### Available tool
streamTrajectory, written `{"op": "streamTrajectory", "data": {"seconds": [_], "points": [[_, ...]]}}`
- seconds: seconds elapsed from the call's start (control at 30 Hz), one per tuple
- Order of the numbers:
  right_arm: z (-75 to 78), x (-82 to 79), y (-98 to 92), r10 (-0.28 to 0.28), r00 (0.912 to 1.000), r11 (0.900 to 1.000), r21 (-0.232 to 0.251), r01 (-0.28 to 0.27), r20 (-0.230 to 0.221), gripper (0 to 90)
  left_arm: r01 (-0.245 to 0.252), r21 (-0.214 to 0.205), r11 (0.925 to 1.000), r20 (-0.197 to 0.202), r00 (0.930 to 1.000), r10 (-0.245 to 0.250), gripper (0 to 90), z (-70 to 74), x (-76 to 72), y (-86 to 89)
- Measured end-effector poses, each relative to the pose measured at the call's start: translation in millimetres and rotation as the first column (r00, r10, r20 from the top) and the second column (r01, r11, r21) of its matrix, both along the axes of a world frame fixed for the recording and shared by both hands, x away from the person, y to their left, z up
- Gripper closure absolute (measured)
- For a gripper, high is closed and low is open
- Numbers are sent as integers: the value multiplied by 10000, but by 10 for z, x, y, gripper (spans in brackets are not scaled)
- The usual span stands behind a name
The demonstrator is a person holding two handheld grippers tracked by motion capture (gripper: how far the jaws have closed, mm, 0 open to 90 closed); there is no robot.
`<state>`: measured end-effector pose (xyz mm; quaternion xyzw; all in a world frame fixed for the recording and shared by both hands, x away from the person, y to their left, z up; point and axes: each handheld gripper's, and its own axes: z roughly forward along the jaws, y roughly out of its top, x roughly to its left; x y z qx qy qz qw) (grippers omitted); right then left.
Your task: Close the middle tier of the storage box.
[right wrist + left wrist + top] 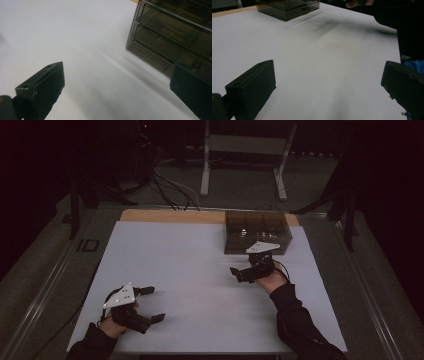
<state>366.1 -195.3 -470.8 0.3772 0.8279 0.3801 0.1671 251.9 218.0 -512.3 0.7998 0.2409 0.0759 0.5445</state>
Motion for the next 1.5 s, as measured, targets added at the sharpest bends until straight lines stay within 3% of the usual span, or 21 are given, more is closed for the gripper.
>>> {"op": "streamTrajectory", "data": {"seconds": [0.57, 0.87, 1.17, 1.3, 1.5], "points": [[-119, -403, -155, 809, 9964, 9960, 350, -817, 234, 0, 8, 8, 10000, 1, 10000, -8, 10, -1, 2, 0], [-212, -520, -283, 802, 9968, 9963, 314, -803, 72, 0, 1, 0, 10000, -9, 10000, -1, 10, -1, 1, 2], [-276, -659, -484, 604, 9979, 9975, 344, -612, 221, 0, -7, 42, 10000, -10, 10000, 7, 10, -2, 0, 2], [-304, -734, -589, 218, 9998, 9988, 433, -217, -9, 0, -14, 41, 10000, 1, 10000, 14, 10, -2, 0, 6], [-309, -816, -709, -181, 9998, 9991, 372, 180, 28, 0, -13, 37, 10000, 2, 10000, 13, 10, 0, -3, 6]]}}
